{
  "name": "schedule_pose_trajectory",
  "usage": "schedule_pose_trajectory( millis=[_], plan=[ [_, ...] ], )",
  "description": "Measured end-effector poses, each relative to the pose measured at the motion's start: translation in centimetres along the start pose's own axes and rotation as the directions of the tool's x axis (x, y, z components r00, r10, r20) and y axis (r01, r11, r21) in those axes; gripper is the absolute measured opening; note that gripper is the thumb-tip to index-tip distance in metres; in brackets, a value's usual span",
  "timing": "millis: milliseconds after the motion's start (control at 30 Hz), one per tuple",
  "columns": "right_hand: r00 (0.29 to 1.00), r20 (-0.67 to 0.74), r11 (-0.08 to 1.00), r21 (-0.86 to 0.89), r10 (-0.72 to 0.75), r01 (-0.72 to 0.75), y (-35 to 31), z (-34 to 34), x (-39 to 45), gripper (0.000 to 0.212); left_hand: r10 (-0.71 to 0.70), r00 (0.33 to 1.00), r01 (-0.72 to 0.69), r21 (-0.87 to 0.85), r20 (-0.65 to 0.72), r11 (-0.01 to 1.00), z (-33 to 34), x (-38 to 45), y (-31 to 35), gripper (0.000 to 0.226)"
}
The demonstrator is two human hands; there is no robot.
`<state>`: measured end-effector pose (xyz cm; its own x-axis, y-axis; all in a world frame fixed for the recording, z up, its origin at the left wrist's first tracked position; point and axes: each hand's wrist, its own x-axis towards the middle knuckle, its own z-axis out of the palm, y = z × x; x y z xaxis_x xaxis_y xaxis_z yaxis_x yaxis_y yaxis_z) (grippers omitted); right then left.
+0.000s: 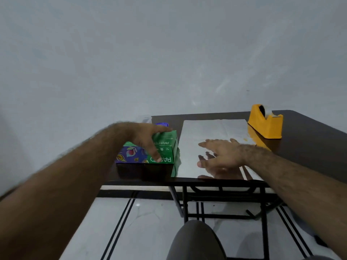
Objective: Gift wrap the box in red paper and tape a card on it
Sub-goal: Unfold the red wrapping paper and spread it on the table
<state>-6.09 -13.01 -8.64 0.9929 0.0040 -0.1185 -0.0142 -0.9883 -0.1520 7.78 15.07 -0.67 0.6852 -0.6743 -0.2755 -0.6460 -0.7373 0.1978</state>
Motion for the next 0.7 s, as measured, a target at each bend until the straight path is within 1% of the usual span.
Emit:
schedule_pose_trajectory(
  millis=[67, 133, 233, 300, 400, 467, 567, 633, 700],
  plan=[
    [1.000, -0.006, 1.000, 0.006, 0.003, -0.003, -0.8, 0.3, 0.1, 0.100, -0.038, 0.999, 0.037, 0.033, 0.010, 0.999, 0.7, -0.2, -0.8, 0.140],
    [1.000, -0.008, 1.000, -0.005, -0.003, 0.003, -1.5, 0.7, 0.2, 0.096, -0.087, 0.996, 0.088, 0.077, -0.015, 0.993, 0.8, -0.4, -1.3, 0.149],
    [1.000, -0.007, 0.998, -0.056, -0.013, 0.012, -2.0, 1.1, 0.2, 0.095, -0.150, 0.988, 0.153, 0.160, -0.030, 0.975, 0.4, -0.5, -1.6, 0.152],
    [1.000, 0.015, 0.998, -0.064, -0.003, 0.003, -2.0, 1.3, 0.0, 0.094, -0.113, 0.992, 0.123, 0.216, -0.057, 0.969, 0.0, -0.1, -1.6, 0.148],
    [0.998, 0.058, 0.995, -0.099, -0.007, 0.013, -2.4, 1.6, -0.3, 0.091, -0.051, 0.995, 0.067, 0.177, -0.091, 0.982, -1.3, 0.3, -1.8, 0.132],
    [0.997, 0.082, 0.995, -0.097, -0.016, 0.024, -2.8, 1.8, -0.3, 0.092, -0.031, 0.987, 0.061, 0.185, -0.159, 0.981, -2.8, 0.4, -1.3, 0.126],
    [0.996, 0.085, 0.996, -0.084, -0.032, 0.039, -3.4, 1.9, 0.0, 0.093, 0.033, 0.946, 0.044, 0.227, -0.323, 0.973, -4.9, 1.9, 0.8, 0.128],
    [0.997, 0.061, 0.995, -0.080, -0.050, 0.055, -3.7, 1.6, -0.2, 0.095, 0.094, 0.918, -0.007, 0.222, -0.386, 0.975, -5.3, 3.7, 3.0, 0.121],
    [0.998, 0.005, 0.995, -0.082, -0.062, 0.062, -3.4, 1.3, -0.6, 0.095, 0.161, 0.892, -0.076, 0.211, -0.423, 0.975, -5.1, 6.1, 5.6, 0.116]
  ],
)
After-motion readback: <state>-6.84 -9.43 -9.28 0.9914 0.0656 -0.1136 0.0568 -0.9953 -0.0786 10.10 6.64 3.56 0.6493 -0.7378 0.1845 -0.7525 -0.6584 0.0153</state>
